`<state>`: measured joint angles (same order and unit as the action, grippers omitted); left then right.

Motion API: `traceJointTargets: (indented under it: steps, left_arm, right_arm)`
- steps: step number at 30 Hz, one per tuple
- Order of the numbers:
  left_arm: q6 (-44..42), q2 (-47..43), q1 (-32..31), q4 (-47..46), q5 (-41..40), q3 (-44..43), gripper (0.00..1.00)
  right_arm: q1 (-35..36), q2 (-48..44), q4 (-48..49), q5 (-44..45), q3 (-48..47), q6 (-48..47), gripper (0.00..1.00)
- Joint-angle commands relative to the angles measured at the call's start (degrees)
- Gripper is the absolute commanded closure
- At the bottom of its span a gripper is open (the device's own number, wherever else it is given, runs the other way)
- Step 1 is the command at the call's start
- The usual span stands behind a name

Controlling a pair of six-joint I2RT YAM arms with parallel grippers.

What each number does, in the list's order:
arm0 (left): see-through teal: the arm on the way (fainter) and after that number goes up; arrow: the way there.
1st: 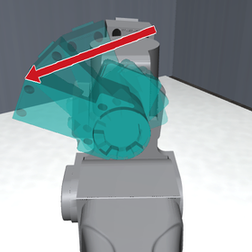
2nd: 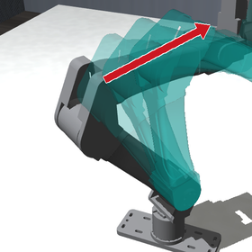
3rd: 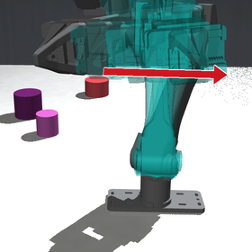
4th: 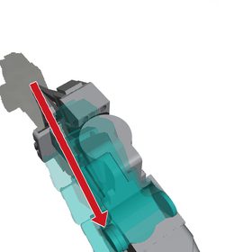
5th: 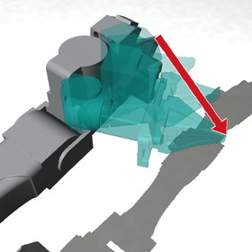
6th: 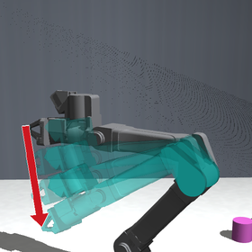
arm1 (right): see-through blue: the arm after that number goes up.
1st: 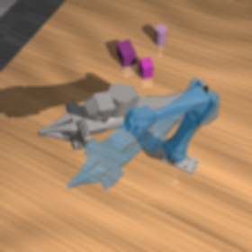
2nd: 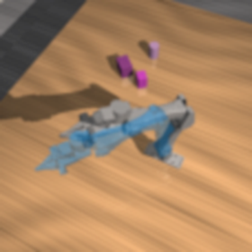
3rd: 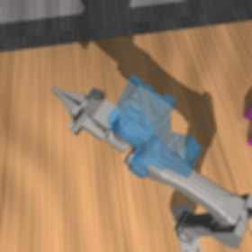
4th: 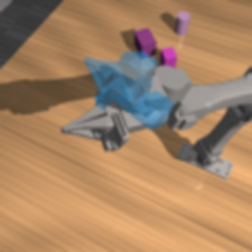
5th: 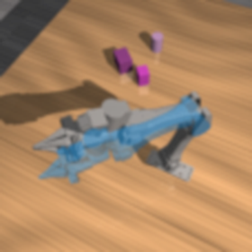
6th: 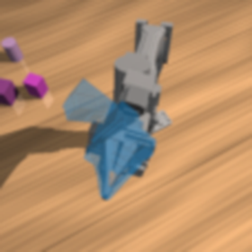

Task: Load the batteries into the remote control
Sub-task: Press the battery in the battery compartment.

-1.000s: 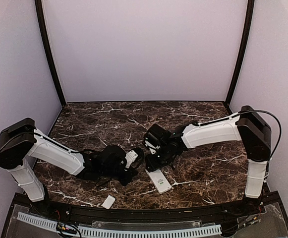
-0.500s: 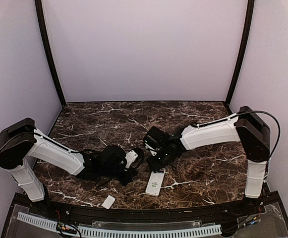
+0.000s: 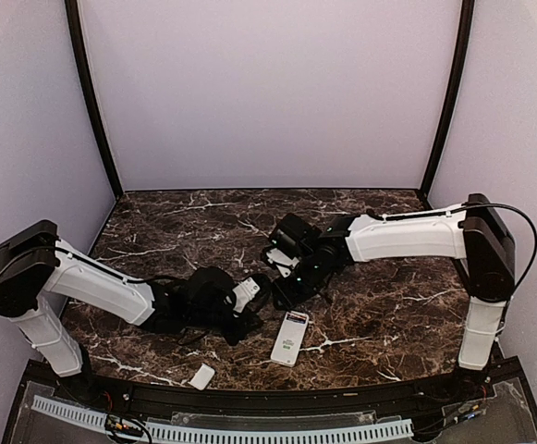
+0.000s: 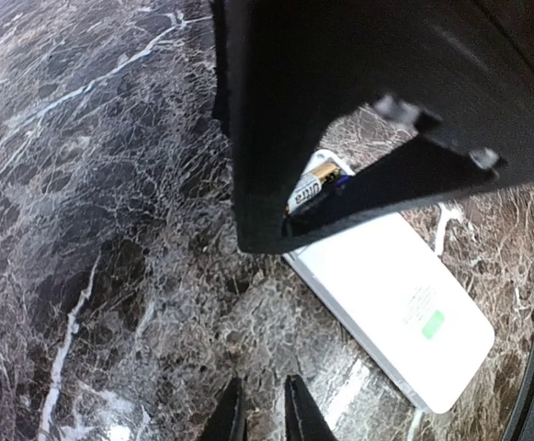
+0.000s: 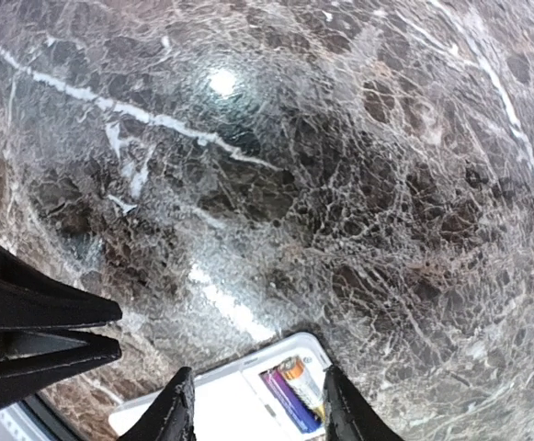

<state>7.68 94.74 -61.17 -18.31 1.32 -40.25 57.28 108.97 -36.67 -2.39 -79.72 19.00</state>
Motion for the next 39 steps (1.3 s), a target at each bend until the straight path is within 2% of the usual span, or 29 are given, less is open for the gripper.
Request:
traceJointTargets:
  steps: [1, 5, 9, 13, 22, 29, 39]
  left_arm:
    - [-4.65, -1.8, -2.54, 0.05, 2.63, -1.09, 0.83]
    - [-5.17, -1.05, -3.41, -0.97, 2.85, -1.19, 0.8]
    - [-4.64, -0.91, -3.43, -1.0, 2.39, -1.15, 0.8]
    - [-4.2, -0.79, -3.43, -0.62, 1.84, -0.83, 0.8]
    - [-3.59, -0.52, -3.44, -0.05, 1.1, -0.87, 0.8]
    - [-3.76, -0.58, -3.43, 0.61, 0.2, -0.71, 0.8]
    - [-2.8, -1.95, -3.43, 0.99, -2.47, -0.44, 0.8]
  right_arm:
    - [-1.61, -1.49, -0.62, -1.24, 0.95, 1.13, 0.7]
    - [-1.82, -0.16, -0.07, -2.67, 1.39, 2.03, 0.89]
    - [-1.98, 0.42, 0.41, -2.06, 2.47, 2.73, 0.97]
    - [-1.99, 1.27, 0.85, -2.7, 3.43, 2.79, 1.0]
    - [-2.02, 3.74, 3.15, -3.85, 6.17, 3.46, 1.0]
    - [-1.58, 1.95, 3.65, -3.07, 9.3, 4.63, 1.0]
    - [-1.69, -1.86, -1.3, -0.6, 2.32, 2.71, 1.0]
